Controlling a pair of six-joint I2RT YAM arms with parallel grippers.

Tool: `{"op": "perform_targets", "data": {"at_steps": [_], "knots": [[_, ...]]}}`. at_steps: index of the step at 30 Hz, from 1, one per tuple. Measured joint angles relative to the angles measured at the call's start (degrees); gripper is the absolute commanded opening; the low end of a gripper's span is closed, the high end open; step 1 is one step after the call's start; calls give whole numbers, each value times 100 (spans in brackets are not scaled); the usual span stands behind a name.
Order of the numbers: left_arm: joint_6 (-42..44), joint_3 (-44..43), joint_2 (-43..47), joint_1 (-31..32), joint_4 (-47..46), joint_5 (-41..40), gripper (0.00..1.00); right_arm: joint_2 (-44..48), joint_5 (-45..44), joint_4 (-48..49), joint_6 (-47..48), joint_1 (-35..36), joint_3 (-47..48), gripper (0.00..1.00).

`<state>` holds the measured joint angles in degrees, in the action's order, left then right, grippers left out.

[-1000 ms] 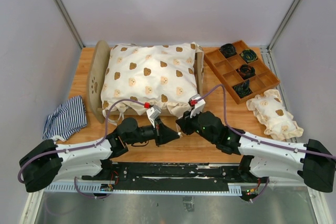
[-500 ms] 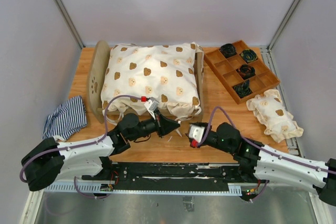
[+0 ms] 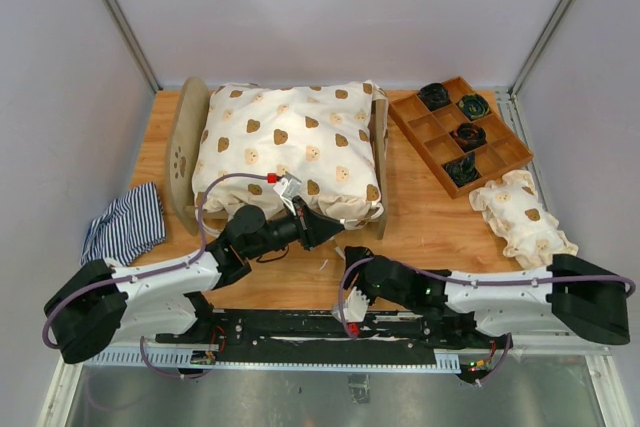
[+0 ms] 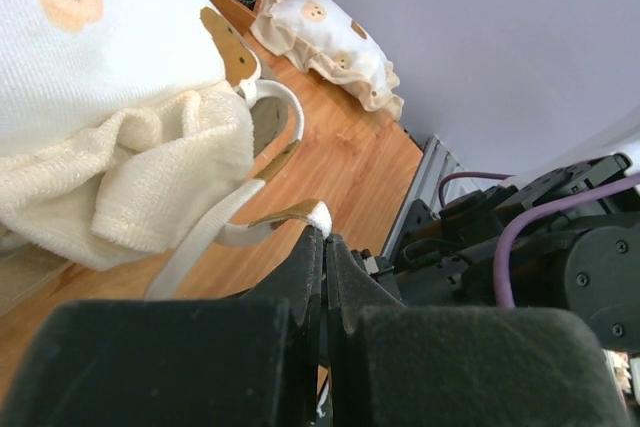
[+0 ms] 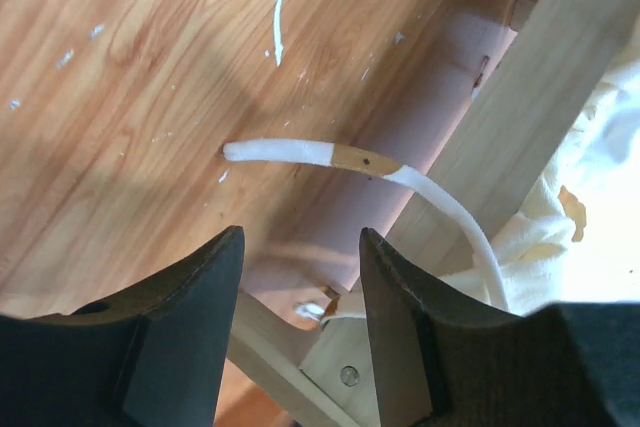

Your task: Set up the pet bed

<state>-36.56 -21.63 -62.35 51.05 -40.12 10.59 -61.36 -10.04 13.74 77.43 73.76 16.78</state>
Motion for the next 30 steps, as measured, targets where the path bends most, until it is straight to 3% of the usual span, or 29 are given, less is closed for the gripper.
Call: {"op": "perform_targets", "data": {"at_steps": [2, 15, 19, 24, 30], "knots": [[-22, 0, -4, -35, 0, 46, 0, -420, -282, 153, 658, 2, 79, 53], [-98, 0, -9, -122, 0, 249, 0, -2190, -820, 1045, 2750, 0, 741, 59], [-98, 0, -9, -153, -2, 306, 0, -2549, -817, 1049, 3012, -20, 1034, 43], [-96, 0, -9, -192, -2, 348, 0, -2859, -850, 1075, 3156, -70, 1161, 1], [-50, 0, -9, -229, 37, 343, 0, -2409, -824, 914, 2632, -42, 1154, 0]]}}
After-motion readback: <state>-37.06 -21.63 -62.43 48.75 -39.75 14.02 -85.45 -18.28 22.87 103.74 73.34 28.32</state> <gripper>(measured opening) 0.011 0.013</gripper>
